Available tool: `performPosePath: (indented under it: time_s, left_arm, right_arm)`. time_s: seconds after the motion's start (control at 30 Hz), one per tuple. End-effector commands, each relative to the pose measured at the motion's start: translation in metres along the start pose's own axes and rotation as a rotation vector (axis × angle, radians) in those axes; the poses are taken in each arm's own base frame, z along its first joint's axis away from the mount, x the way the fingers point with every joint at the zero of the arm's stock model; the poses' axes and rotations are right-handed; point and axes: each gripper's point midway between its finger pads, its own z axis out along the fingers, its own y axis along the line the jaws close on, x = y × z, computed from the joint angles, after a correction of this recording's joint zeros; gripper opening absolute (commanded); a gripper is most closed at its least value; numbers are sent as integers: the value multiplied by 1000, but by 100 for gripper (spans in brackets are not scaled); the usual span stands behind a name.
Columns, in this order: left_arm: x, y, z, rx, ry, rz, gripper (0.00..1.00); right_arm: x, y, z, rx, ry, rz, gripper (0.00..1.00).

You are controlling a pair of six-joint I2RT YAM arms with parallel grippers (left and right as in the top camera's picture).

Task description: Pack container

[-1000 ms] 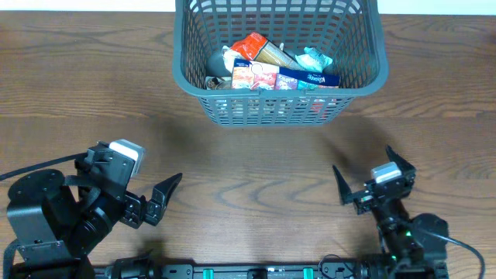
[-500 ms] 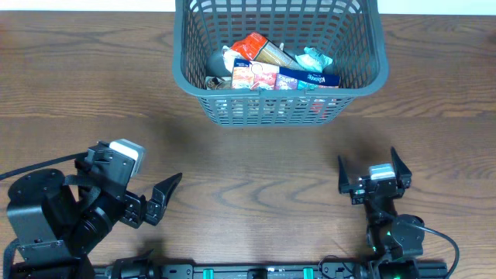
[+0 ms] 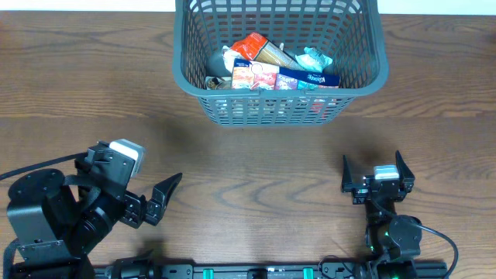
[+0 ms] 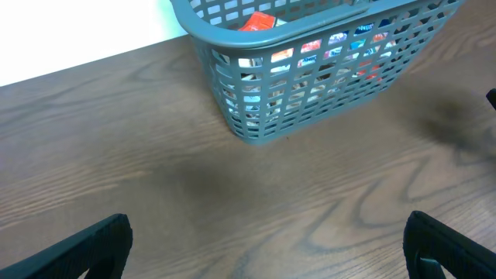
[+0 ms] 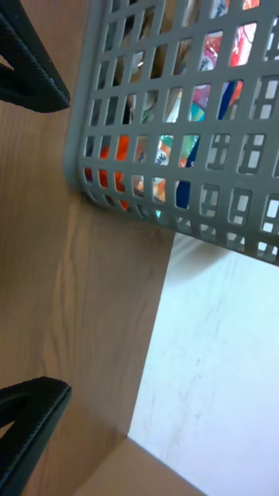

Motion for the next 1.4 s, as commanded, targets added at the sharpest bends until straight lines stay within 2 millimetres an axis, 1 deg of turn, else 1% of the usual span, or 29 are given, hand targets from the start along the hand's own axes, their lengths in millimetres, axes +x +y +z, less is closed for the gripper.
performPosePath:
  time_s: [0.0, 0.2, 0.27, 0.47, 0.73, 1.37]
  left_arm:
    - [1, 0, 1, 1, 5, 14, 99]
    - [1, 0, 1, 1, 5, 13, 98]
    - [1, 0, 1, 1, 5, 13, 99]
    - [1, 0, 1, 1, 5, 13, 99]
    - [1, 0, 1, 1, 5, 14, 99]
    - [1, 0, 1, 1, 5, 13, 99]
  right_arm:
    - [1, 6, 0, -31, -4, 28, 99]
    - [0, 5, 0, -29, -5, 28, 99]
    - [0, 5, 0, -28, -5, 60, 99]
    - [2, -18, -1, 92, -4, 255, 99]
    - [5, -31, -2, 154, -4, 310, 99]
    - [5, -33, -2, 160, -5, 310, 99]
